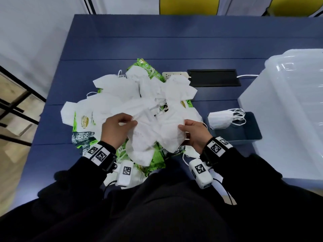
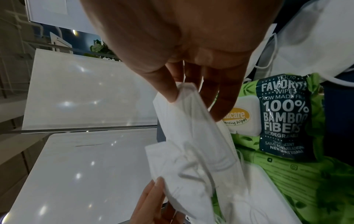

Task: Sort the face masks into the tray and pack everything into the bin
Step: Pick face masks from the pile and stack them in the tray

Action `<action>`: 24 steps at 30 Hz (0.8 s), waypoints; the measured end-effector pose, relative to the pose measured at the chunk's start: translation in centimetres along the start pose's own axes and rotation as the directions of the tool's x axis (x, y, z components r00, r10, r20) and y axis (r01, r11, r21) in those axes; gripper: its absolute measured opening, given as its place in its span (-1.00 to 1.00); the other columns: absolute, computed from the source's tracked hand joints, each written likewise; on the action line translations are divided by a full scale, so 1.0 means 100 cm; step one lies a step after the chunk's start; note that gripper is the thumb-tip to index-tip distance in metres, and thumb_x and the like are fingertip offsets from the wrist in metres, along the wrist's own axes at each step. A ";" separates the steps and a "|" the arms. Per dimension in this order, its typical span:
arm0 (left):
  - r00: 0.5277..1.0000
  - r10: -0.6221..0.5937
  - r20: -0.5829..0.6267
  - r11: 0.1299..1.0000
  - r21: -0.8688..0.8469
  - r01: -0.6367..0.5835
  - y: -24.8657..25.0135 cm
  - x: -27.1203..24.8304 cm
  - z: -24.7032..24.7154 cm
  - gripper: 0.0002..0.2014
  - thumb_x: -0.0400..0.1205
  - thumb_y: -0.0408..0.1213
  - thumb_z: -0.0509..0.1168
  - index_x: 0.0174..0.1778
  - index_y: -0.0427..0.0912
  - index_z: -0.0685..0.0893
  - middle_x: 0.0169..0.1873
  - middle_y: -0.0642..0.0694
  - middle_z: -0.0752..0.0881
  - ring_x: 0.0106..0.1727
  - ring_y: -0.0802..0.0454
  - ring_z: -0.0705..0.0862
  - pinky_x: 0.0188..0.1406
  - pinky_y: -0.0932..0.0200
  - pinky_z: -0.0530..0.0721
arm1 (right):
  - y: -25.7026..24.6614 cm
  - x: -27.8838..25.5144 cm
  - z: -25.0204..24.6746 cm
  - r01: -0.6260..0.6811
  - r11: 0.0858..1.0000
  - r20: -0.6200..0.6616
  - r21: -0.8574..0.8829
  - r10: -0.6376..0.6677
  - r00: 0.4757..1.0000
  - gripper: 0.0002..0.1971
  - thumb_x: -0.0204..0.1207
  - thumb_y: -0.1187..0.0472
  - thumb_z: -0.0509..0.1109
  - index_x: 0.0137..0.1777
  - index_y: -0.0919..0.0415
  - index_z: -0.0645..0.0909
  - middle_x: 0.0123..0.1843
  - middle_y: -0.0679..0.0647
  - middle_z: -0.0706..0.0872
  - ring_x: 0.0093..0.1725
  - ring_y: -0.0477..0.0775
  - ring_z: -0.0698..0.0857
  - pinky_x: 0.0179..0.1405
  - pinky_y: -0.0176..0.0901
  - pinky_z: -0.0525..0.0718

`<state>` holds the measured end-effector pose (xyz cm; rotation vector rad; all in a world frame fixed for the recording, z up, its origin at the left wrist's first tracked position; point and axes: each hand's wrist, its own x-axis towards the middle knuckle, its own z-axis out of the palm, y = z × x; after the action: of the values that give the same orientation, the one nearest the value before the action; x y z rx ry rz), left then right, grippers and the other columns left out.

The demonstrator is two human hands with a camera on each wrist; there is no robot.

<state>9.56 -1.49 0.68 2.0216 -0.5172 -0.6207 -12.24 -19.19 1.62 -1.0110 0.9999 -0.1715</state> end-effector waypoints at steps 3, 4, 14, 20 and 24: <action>0.990 -0.032 -0.138 0.998 -0.058 0.024 0.002 0.004 -0.017 -0.85 0.41 0.04 0.55 -0.21 0.11 0.79 -0.23 0.06 0.80 -0.11 -0.10 0.77 0.05 -0.31 0.79 | -0.002 -0.001 -0.002 -0.014 1.000 -0.015 0.022 0.014 1.000 -0.85 0.69 0.38 0.34 -0.08 0.21 0.68 -0.18 0.14 0.76 -0.35 0.11 0.74 -0.35 0.06 0.81; 0.983 -0.040 -0.181 0.996 -0.090 0.024 0.005 0.006 -0.022 -0.81 0.38 0.09 0.52 -0.20 0.12 0.78 -0.23 0.01 0.80 -0.14 -0.13 0.76 0.02 -0.39 0.78 | -0.003 -0.001 -0.002 -0.015 0.999 -0.019 0.032 0.015 1.000 -0.85 0.69 0.38 0.34 -0.08 0.21 0.68 -0.17 0.16 0.76 -0.35 0.12 0.75 -0.39 0.06 0.80; 0.965 0.262 0.015 0.963 0.060 -0.263 0.065 -0.030 0.013 -0.87 0.57 -0.21 0.55 -0.12 0.00 0.70 -0.21 0.12 0.78 -0.29 0.24 0.71 -0.26 0.34 0.62 | -0.006 -0.007 0.021 0.030 0.995 0.057 0.098 -0.036 0.998 -0.74 0.70 0.41 0.27 0.25 0.22 0.72 -0.01 0.20 0.82 -0.25 0.17 0.80 -0.28 0.09 0.83; 0.932 0.298 0.207 0.944 0.080 -0.320 0.062 -0.046 0.059 -0.68 0.48 0.02 0.53 0.13 0.16 0.69 0.13 0.24 0.71 0.09 0.29 0.72 0.05 0.02 0.76 | -0.012 -0.022 0.036 0.096 0.992 0.158 0.078 -0.108 0.982 -0.74 0.78 0.19 0.22 0.29 0.20 0.71 -0.04 0.04 0.82 -0.10 0.14 0.81 0.09 0.26 0.76; 0.962 0.223 0.156 0.975 -0.041 -0.219 0.062 -0.042 0.056 -0.54 0.42 -0.11 0.66 0.16 0.09 0.63 0.09 0.22 0.73 0.03 0.29 0.75 -0.06 0.13 0.76 | -0.015 -0.028 0.031 0.118 0.992 0.199 0.052 -0.126 0.972 -0.66 0.79 0.11 0.18 0.37 0.11 0.72 0.18 0.12 0.85 0.02 0.16 0.84 0.18 0.23 0.74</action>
<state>2.16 -5.68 4.53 1.8680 -0.8152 -0.6506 -10.97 -16.56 5.03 -1.0326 0.7479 -0.1855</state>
